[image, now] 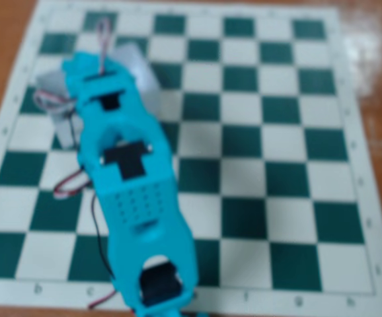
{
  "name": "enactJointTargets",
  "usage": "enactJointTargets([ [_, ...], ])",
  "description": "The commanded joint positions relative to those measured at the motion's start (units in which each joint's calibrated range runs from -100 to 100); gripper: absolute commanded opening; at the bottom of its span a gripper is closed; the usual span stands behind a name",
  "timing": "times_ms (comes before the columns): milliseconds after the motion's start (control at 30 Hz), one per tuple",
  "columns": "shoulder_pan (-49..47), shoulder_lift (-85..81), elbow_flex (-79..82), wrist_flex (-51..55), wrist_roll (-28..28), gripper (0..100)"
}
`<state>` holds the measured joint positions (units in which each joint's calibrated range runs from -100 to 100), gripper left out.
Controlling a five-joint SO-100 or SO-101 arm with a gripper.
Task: Grab the toy horse and put it in the box.
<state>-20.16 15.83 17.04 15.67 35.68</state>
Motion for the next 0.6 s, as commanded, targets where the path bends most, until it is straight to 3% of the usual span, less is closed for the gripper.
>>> enactJointTargets([
  [0,1.81,-6.63,3.12,-0.72,0.2,32],
  [233,4.88,-26.01,26.7,-5.79,-0.1,32],
  [567,9.95,-63.79,63.02,-4.38,0.15,32],
])
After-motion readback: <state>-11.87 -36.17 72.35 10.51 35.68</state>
